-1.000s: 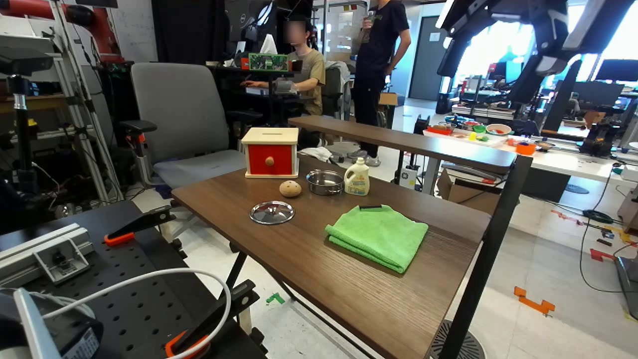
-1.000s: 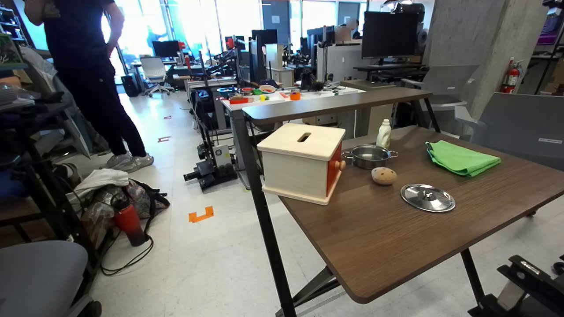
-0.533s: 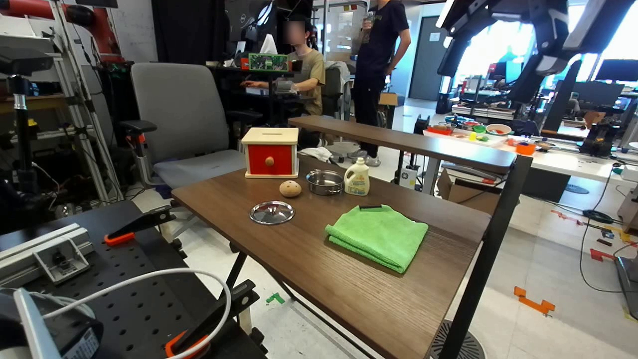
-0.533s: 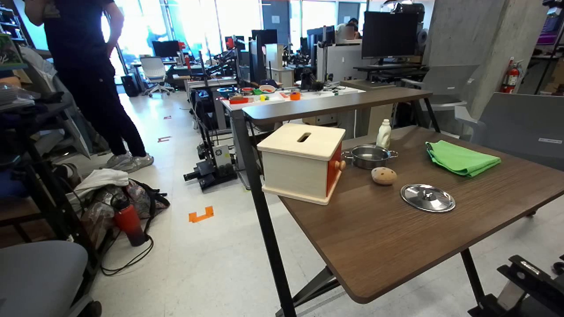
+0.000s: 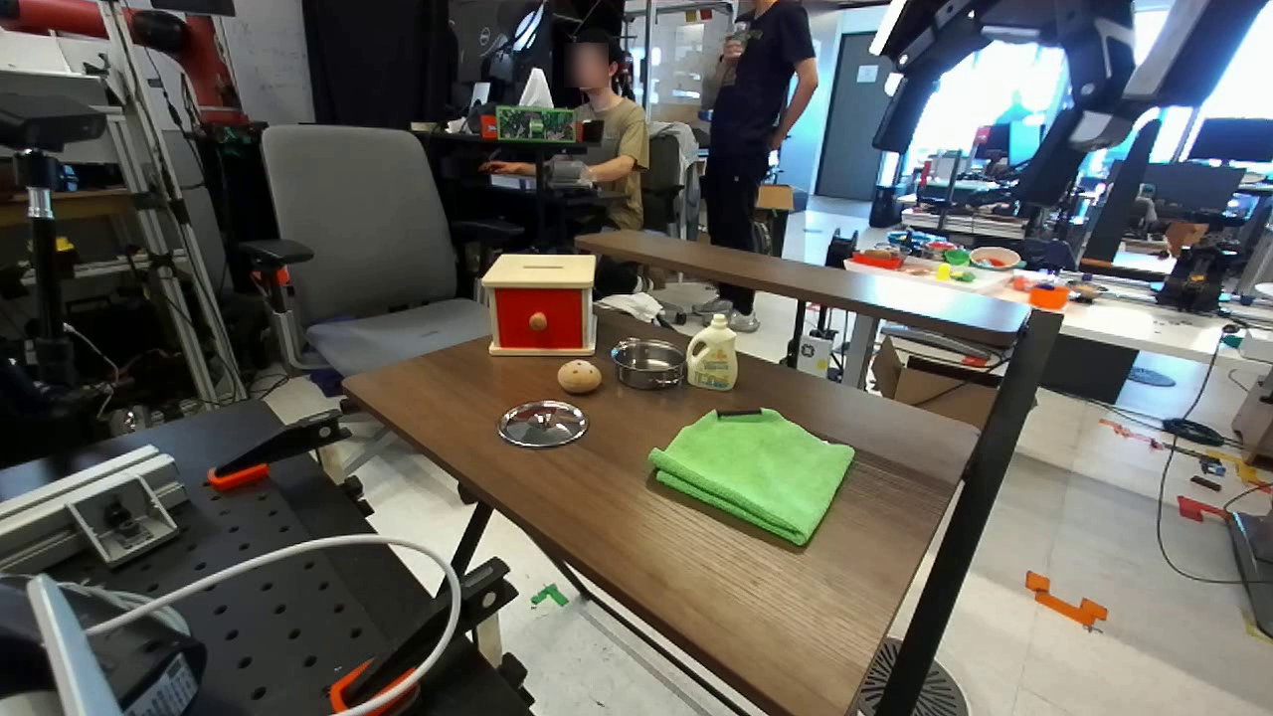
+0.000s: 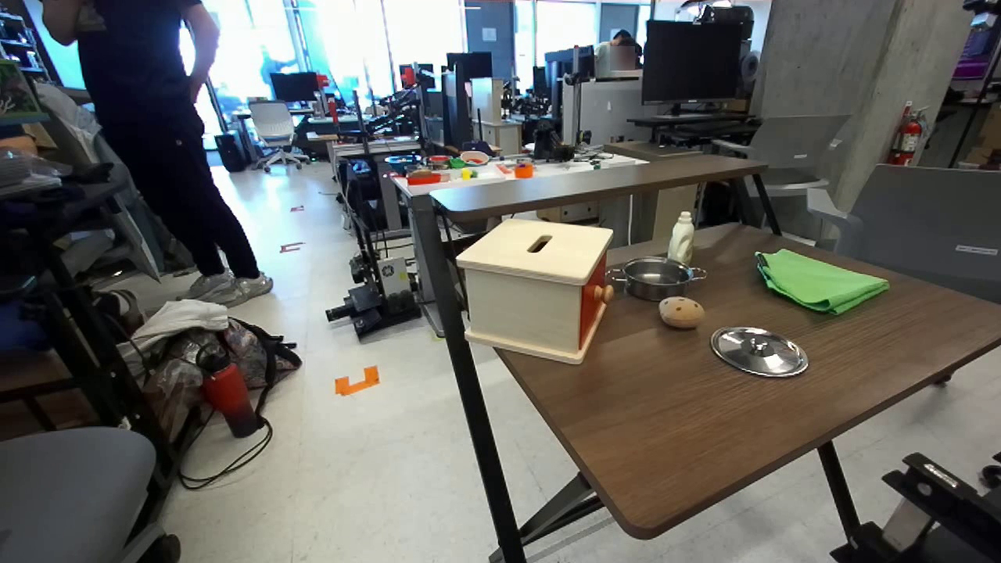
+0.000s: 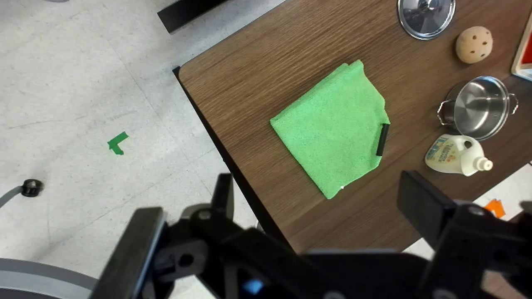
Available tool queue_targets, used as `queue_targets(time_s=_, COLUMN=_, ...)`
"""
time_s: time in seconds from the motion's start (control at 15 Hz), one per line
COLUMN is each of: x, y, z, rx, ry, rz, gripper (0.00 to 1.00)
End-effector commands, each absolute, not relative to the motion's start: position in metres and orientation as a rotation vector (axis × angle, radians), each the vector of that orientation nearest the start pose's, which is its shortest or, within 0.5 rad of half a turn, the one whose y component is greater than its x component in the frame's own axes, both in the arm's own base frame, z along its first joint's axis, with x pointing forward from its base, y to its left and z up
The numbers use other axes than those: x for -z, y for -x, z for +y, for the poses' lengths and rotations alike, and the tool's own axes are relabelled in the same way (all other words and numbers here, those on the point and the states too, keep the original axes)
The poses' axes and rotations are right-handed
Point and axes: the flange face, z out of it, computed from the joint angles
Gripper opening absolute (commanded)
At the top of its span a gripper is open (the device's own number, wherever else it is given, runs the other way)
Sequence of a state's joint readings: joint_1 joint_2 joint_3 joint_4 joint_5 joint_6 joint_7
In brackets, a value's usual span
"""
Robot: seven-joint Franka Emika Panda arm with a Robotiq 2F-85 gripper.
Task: Use the green towel to wipe the table
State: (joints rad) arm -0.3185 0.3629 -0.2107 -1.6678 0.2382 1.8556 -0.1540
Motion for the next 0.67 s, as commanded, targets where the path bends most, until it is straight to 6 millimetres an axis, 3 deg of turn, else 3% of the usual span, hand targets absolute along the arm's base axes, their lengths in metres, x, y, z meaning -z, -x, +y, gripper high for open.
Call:
queue_targets(time_s=0.0, x=-0.388, y=-0.567, z=-0.296, rx=-0.157, ry=2.868, rz=0.663, gripper=1.00)
queue_targets(time_s=0.33, x=-0.373, y=-0.580, z=-0.286, rx=-0.191, ry=2.856, rz=0.655, gripper=1.00)
queue_targets(time_s=0.6, x=-0.348, y=-0.608, z=-0.258, rx=-0.145, ry=2.927, rz=0.625, gripper=1.00)
